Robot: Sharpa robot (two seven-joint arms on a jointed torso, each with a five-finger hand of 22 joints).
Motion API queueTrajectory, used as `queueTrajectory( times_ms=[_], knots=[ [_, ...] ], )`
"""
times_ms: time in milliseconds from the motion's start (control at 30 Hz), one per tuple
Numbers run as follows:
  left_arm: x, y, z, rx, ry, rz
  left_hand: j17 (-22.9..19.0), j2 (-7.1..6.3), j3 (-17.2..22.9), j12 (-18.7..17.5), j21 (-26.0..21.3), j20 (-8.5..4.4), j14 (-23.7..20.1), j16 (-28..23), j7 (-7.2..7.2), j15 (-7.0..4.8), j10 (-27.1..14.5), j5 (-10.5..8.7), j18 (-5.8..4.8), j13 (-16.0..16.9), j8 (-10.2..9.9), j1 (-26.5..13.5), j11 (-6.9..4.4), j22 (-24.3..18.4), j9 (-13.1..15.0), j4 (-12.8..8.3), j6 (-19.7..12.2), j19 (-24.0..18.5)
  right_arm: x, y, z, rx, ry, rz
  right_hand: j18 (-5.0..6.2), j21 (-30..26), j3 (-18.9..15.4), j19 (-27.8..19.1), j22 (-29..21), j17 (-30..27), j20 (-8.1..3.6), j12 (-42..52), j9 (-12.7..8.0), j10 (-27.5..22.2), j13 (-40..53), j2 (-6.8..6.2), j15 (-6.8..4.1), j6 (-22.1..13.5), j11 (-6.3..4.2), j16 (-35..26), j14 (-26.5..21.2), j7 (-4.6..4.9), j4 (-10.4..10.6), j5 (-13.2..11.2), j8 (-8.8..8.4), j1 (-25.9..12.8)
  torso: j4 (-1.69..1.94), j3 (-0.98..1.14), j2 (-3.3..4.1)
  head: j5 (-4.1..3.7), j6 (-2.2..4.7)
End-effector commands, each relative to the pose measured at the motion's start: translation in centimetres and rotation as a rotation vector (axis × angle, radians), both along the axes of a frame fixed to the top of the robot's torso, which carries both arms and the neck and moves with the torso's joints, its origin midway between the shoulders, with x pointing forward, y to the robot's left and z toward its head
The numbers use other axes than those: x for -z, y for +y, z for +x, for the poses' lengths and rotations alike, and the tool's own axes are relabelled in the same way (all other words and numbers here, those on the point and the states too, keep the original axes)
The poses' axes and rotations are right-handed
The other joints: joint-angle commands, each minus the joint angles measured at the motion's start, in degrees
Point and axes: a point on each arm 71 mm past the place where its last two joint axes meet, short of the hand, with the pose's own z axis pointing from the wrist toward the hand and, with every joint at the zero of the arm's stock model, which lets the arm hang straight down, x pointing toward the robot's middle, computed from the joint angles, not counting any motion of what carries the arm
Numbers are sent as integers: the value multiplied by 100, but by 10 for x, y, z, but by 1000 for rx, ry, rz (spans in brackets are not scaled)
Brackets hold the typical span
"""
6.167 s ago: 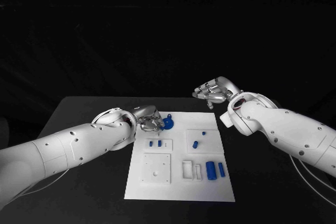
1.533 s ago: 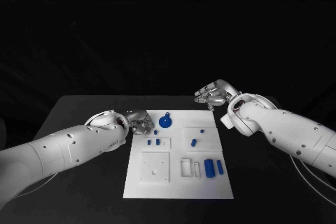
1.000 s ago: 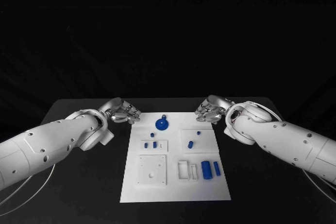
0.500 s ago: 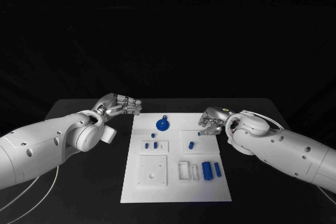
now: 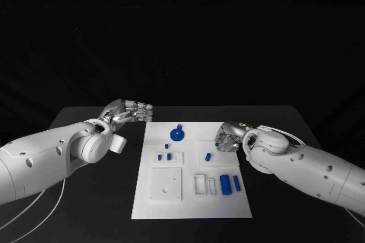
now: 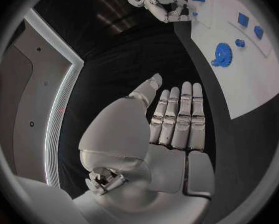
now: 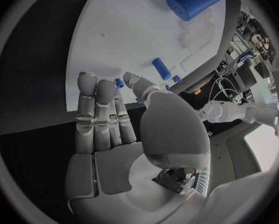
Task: Assemble the parts on the task board
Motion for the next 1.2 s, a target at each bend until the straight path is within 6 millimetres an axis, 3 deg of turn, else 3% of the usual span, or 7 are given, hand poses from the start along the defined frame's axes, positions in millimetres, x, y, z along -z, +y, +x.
queueTrajectory(
  times_ms=[33,133,233,467,867,1200],
  knots=[
    [-2,-1,0,17,-6,-32,-2,62,2,17,21,-1,27,-21,36,-15,-8,22,-54,-5,14,12,28,-5,-1,-24,-14,30,2,2,0,2,-32,-17,15,59,210,256,9,-6,-36,-13,8,123,-2,-15,-20,103,-33,8,56,-10,-21,-91,-8,-7,6,3,0,26,-8],
    [-2,-1,0,18,-5,-31,-3,77,4,17,29,-7,29,-21,37,-15,1,24,-58,-4,15,-9,26,-141,-1,-49,-11,65,4,4,-1,-3,-33,-18,-6,109,401,254,25,-4,-59,-18,11,257,-2,-9,-44,225,-71,9,63,-33,-58,-174,-10,-10,3,9,-3,43,-4],
    [-2,-1,0,17,-4,-30,-2,79,5,16,32,-9,29,-20,38,-16,-1,25,-55,-5,15,-6,26,-147,-1,-52,-13,72,7,6,-2,-8,-32,-19,-37,160,544,251,42,2,-83,-20,12,358,1,25,-62,329,-103,8,69,-54,-90,-249,-13,-31,2,2,-4,44,-10],
    [-1,-1,1,18,10,-19,-3,75,2,16,25,-2,14,-20,39,-10,-10,27,-60,-4,15,-5,30,-176,0,-58,-14,61,12,9,-3,-15,-22,-26,-80,217,740,245,65,14,-123,-24,16,510,2,168,-97,520,-154,1,79,-90,-156,-471,-15,-41,-2,0,-2,50,-13],
    [0,0,2,16,19,-7,-2,79,0,17,29,-3,15,-20,36,-12,-9,13,-62,-4,20,6,29,-213,0,-70,-7,62,18,14,-5,-30,-10,-43,-98,259,688,250,67,24,-134,-23,18,590,5,209,-106,606,-178,-10,97,-104,-231,-458,-11,-69,1,0,-3,62,-33],
    [1,0,3,17,20,-5,-2,74,-5,17,31,-4,22,-20,32,-14,-7,4,-68,-5,26,17,27,-239,1,-86,11,58,21,13,-4,5,-61,-94,-185,447,705,262,137,38,-228,-24,39,1034,22,356,-213,1037,-314,-23,130,-197,-444,-556,-8,59,-6,1,-5,40,-31]
  ],
)
